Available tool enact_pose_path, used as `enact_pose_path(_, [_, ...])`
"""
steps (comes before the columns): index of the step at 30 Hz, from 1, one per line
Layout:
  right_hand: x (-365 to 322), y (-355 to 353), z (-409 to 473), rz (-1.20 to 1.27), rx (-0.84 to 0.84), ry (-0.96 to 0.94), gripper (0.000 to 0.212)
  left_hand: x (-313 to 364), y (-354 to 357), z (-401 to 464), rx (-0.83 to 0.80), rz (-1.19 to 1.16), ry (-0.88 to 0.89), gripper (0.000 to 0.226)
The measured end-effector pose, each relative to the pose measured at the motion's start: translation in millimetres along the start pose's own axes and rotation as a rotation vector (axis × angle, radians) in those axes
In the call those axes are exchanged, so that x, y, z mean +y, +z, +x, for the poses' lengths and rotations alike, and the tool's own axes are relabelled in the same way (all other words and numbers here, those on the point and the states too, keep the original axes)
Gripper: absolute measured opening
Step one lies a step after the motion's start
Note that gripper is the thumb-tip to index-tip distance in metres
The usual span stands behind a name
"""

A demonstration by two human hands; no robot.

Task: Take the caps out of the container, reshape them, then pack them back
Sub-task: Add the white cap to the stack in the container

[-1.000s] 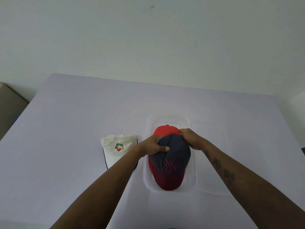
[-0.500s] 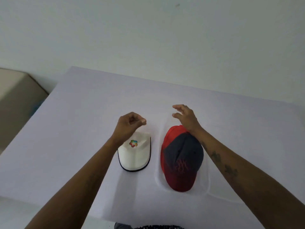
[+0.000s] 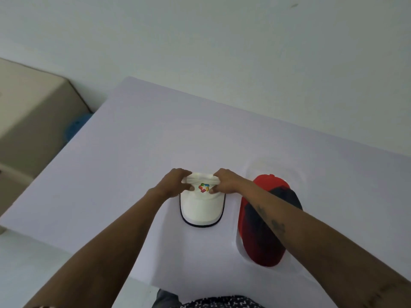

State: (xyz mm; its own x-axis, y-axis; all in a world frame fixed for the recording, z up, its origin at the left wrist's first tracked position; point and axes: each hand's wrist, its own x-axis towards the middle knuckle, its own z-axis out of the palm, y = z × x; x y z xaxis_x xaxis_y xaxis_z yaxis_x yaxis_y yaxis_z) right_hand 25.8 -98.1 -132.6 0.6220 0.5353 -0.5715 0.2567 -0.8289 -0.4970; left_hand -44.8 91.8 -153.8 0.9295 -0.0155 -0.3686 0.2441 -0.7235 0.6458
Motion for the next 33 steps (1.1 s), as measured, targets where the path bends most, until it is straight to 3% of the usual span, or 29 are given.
enact_pose_path(5, [-5, -7, -4, -0.023, 0.041, -0.048, 0.022, 4, -16, -1, 0.022, 0.014, 0.061, 0.02])
enact_pose_path(10, [-10, -102, -45, -0.168, 0.335, -0.095, 0.023, 75, -66, 16, 0.277, -0.15, 0.336, 0.017])
enact_pose_path(13, [8, -169, -89, -0.321, 0.582, -0.128, 0.017, 135, -67, 35, 0.481, -0.372, 0.46, 0.041])
enact_pose_path(15, [30, -198, -116, -0.409, 0.689, -0.137, 0.012, 160, -54, 48, 0.507, -0.528, 0.364, 0.052])
enact_pose_path(17, [54, -213, -137, -0.497, 0.741, -0.083, 0.01, 174, -30, 60, 0.375, -0.574, 0.244, 0.044])
enact_pose_path(20, [81, -208, -151, -0.539, 0.769, -0.032, 0.011, 177, 18, 66, 0.066, -0.396, 0.196, 0.024])
enact_pose_path(24, [107, -180, -151, -0.505, 0.751, 0.004, 0.024, 186, 75, 69, -0.16, -0.124, 0.104, 0.043])
enact_pose_path(26, [113, -166, -145, -0.508, 0.748, -0.022, 0.029, 190, 91, 72, -0.225, -0.044, 0.055, 0.057])
enact_pose_path(28, [117, -156, -139, -0.515, 0.771, -0.071, 0.03, 194, 100, 72, -0.241, -0.043, 0.033, 0.057])
enact_pose_path(31, [121, -144, -130, -0.507, 0.814, -0.133, 0.027, 196, 100, 70, -0.191, -0.21, 0.033, 0.018])
enact_pose_path(33, [124, -138, -124, -0.518, 0.817, -0.168, 0.025, 196, 93, 66, -0.243, -0.32, 0.042, 0.012])
